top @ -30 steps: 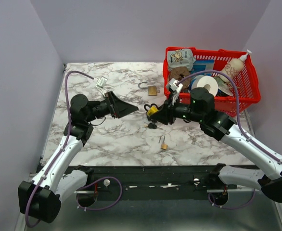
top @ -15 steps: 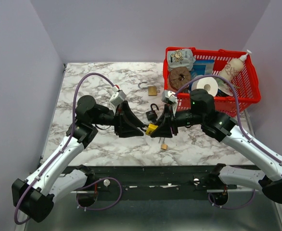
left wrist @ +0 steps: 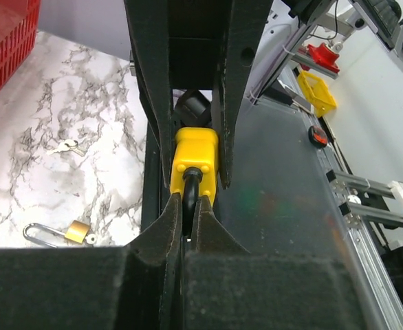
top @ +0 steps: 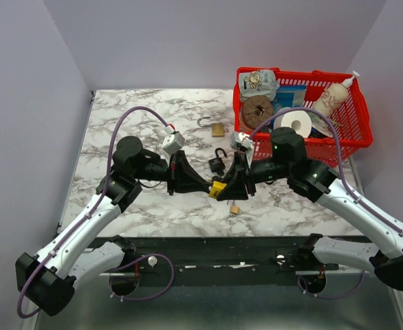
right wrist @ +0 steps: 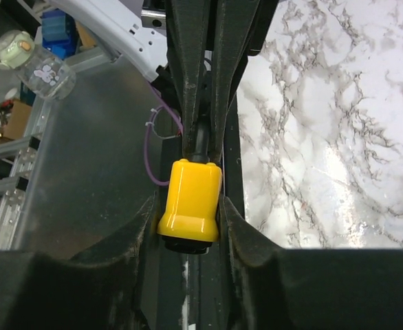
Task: Lock with the key
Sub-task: Place the lock at the center of the board.
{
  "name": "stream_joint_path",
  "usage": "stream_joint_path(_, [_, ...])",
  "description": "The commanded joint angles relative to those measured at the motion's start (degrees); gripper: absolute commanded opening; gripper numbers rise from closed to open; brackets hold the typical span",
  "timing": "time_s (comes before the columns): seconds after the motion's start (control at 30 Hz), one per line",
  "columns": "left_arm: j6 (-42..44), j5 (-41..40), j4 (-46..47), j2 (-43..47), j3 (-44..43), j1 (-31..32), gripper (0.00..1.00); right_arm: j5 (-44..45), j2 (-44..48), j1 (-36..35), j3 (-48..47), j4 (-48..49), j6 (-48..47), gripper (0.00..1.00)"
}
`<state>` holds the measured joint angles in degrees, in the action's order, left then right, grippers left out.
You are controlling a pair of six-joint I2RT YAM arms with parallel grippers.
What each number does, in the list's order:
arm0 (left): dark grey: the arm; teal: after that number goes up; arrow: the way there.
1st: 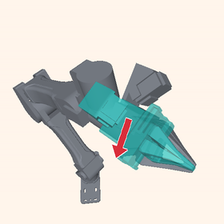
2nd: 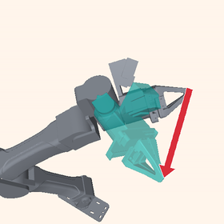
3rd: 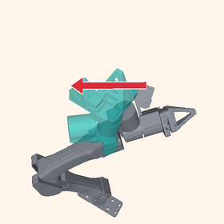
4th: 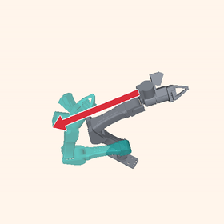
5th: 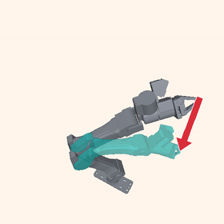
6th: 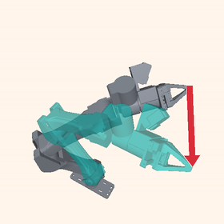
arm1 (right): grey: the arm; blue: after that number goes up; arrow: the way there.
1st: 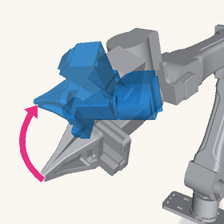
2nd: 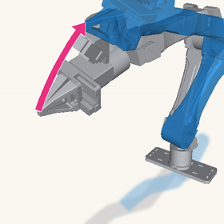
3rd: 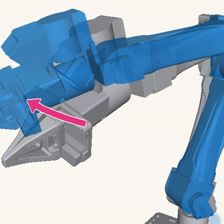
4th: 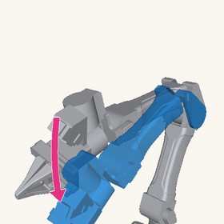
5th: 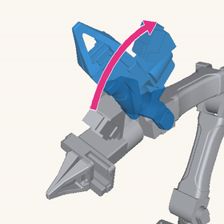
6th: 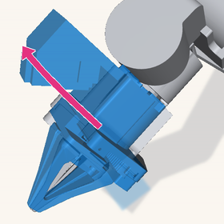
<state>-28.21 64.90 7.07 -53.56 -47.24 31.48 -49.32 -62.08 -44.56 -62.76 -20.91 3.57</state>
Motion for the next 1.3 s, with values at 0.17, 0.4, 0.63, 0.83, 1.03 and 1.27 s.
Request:
stream_joint_path(0.17, [-7.6,-8.8,-5.3,-3.3,-1.1,0.3,0.00,22.7,-0.5,0.0,-7.2,-5.7,-9.9,0.94])
stream_joint_path(0.4, [-20.9,-15.9,-4.0,-6.2,1.0,-1.0,0.00,29.1,-4.5,-2.8,-11.2,-15.1,-21.3,0.94])
stream_joint_path(0.63, [-31.5,-15.2,5.1,-9.4,3.6,-1.2,0.00,33.1,-5.5,-9.5,-9.3,-14.5,-26.9,0.94])
stream_joint_path(0.83, [-32.0,-13.8,7.3,-9.7,3.6,-1.1,0.00,33.1,-6.8,-10.3,-8.5,-12.5,-28.4,0.86])
stream_joint_path(1.03, [-34.8,-12.7,11.2,-8.9,5.8,-1.2,0.00,34.6,-5.4,-10.3,-4.2,-11.6,-30.6,0.83])
stream_joint_path(1.27, [-35.7,-12.3,12.9,-9.3,6.3,-1.2,0.00,34.8,-2.8,-10.2,-1.0,-10.0,-29.9,0.52])
